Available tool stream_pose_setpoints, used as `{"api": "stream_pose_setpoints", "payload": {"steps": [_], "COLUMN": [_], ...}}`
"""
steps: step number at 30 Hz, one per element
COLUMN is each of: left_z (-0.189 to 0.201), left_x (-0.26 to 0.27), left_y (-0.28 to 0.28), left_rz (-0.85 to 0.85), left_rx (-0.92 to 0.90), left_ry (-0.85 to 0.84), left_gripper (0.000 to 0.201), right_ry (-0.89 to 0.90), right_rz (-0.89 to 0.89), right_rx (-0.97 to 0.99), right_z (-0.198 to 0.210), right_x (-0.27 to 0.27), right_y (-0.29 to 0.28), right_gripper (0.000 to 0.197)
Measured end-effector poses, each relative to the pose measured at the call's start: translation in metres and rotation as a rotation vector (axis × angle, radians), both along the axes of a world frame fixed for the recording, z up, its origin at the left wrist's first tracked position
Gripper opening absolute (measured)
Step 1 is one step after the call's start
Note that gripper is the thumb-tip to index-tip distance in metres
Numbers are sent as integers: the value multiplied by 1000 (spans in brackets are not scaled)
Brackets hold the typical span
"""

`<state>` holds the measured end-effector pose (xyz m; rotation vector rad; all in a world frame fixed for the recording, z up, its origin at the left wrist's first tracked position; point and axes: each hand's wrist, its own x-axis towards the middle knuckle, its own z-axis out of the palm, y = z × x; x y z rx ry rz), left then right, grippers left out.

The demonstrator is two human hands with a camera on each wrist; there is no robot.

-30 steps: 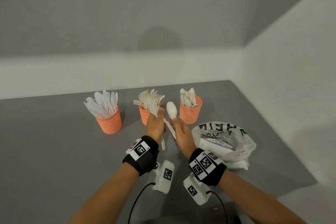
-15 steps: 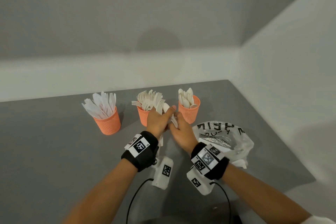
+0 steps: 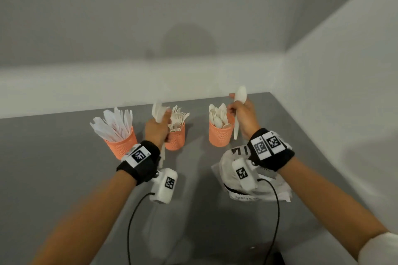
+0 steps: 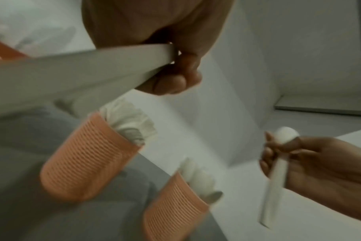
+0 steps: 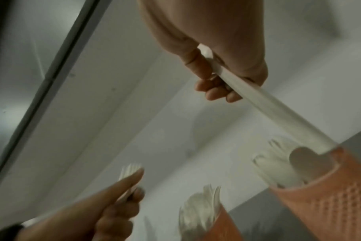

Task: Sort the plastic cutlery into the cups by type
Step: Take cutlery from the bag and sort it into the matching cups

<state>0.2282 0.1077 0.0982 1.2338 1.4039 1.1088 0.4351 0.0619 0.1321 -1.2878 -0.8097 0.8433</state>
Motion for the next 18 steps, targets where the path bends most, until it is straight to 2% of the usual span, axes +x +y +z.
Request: {"api": "stream_pose_setpoints", "payload": {"steps": [3,6,9,13,18], "left_z": [8,23,31,22,-1], "left_x": [-14,-18,-17,-6,7], "left_y": [30,53,72,90,99], "left_rz": [108,211,273,214,161], "left_rx": [53,147,253,304,276], "left_ry": [23,-165,-196,-206,-205], "left_gripper": [45,35,35,33,29], "right_ry": [-45,-103,-121,-134,-132], "right_rz": [-99,-190,-227,-236,-214], "right_rx": [92,134,154,145,81], "right_z": [4,1,-6,-20,-43], "right_x": [20,31,36,35,33], "right_y": [18,37,51,64,71], "right_gripper": [30,33,32,38,38]}}
